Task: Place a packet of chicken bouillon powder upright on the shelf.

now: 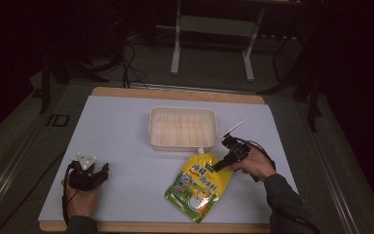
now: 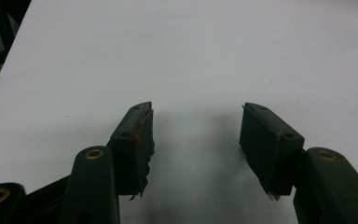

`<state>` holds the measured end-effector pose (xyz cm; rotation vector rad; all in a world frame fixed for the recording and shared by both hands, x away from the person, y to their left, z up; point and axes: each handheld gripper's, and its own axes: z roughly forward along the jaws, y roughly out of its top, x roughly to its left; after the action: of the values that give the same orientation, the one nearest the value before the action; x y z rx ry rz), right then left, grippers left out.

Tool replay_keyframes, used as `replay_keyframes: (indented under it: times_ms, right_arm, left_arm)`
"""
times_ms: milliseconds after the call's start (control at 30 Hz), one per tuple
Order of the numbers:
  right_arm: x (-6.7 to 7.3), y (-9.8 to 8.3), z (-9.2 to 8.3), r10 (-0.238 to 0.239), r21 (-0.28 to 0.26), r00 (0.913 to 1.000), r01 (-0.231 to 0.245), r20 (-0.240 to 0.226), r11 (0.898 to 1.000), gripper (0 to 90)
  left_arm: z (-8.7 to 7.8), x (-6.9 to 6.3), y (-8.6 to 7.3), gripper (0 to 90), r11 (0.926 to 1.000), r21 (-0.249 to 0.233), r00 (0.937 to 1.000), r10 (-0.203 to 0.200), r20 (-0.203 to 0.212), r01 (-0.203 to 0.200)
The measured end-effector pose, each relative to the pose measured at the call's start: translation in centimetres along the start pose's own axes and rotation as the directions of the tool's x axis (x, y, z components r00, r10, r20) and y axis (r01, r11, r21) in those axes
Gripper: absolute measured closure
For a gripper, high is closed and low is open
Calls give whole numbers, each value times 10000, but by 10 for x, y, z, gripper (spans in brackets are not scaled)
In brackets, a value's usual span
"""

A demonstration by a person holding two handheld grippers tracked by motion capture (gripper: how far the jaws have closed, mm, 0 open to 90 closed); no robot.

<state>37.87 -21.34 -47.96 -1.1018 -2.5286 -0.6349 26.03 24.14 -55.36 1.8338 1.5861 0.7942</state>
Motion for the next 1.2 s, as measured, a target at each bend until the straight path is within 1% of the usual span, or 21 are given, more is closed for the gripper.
replay_keyframes:
  times_ms: [33,133,167,200,233,367,400,433,467,500,567,600,667,700,767,800,867,900,967,1133,1200]
  right_arm:
    - [2,-1,-8,-70,-330,9991,57,-420,9994,900]
    - [7,0,-16,-258,-678,9967,206,-769,9975,900]
    - [7,0,-16,-258,-678,9967,206,-769,9975,900]
    - [9,1,-18,-333,-771,9953,264,-906,9967,900]
    - [13,3,-23,-490,-949,9907,371,-1265,9948,900]
    - [21,4,-29,-797,-1313,9791,555,-1869,9898,900]
    - [24,5,-31,-962,-1396,9755,692,-1977,9878,900]
    - [27,5,-33,-1127,-1519,9696,805,-2172,9851,900]
    - [31,5,-35,-1215,-1606,9667,861,-2253,9833,900]
    - [34,5,-37,-1308,-1663,9659,945,-2235,9815,900]
    - [42,6,-41,-1579,-1819,9593,1163,-2339,9764,900]
    - [46,7,-43,-1687,-1857,9582,1268,-2311,9744,900]
    - [52,9,-46,-1820,-1911,9590,1410,-2173,9714,900]
    - [55,9,-47,-1943,-1965,9571,1526,-2148,9686,900]
    - [60,11,-49,-2017,-1974,9614,1644,-1869,9664,900]
    - [62,11,-50,-2093,-1991,9598,1717,-1869,9648,900]
    - [66,13,-52,-2142,-2068,9631,1789,-1629,9619,900]
    - [67,13,-52,-2197,-2113,9621,1837,-1616,9600,900]
    - [69,14,-54,-2225,-2193,9631,1867,-1515,9576,900]
    - [72,16,-56,-2219,-2316,9646,1855,-1427,9550,900]
    - [73,17,-57,-2267,-2439,9631,1873,-1450,9515,900]
  left_arm:
    - [0,0,0,442,10000,-6,10000,-9,-1,9]
    - [0,0,0,442,10000,-28,10000,-23,-26,23]
    - [0,0,0,442,10000,-28,10000,-23,-26,23]
    - [0,0,0,442,10000,-28,10000,-23,-26,23]
    - [-1,0,0,442,10000,-73,10000,-27,-66,27]
    - [-1,0,0,443,9999,-91,10000,-48,-60,47]
    - [-1,0,0,443,9999,-93,10000,-46,-59,46]
    - [-1,0,0,443,9999,-102,10000,-38,-56,38]
    - [-1,0,0,443,9999,-105,10000,-32,-62,32]
    - [-1,0,0,443,9999,-115,10000,-42,-67,42]
    - [-1,0,0,443,9999,-119,10000,-28,-72,28]
    - [-1,0,0,443,9999,-121,10000,-34,-73,33]
    - [-1,0,0,443,9999,-122,10000,-33,-72,32]
    - [-1,0,0,443,9999,-142,10000,-36,-76,35]
    - [-1,0,0,443,9999,-169,10000,-33,-76,32]
    - [-1,0,0,443,9999,-162,10000,-35,-76,33]
    - [-1,0,0,443,9998,-178,9999,-64,-83,63]
    - [-1,0,0,443,9998,-185,9999,-69,-87,68]
    - [-2,0,0,443,9997,-221,9999,-98,-105,96]
    - [-3,0,0,443,9994,-322,9999,-121,-121,117]
    - [-3,0,0,443,9993,-347,9999,-113,-126,108]
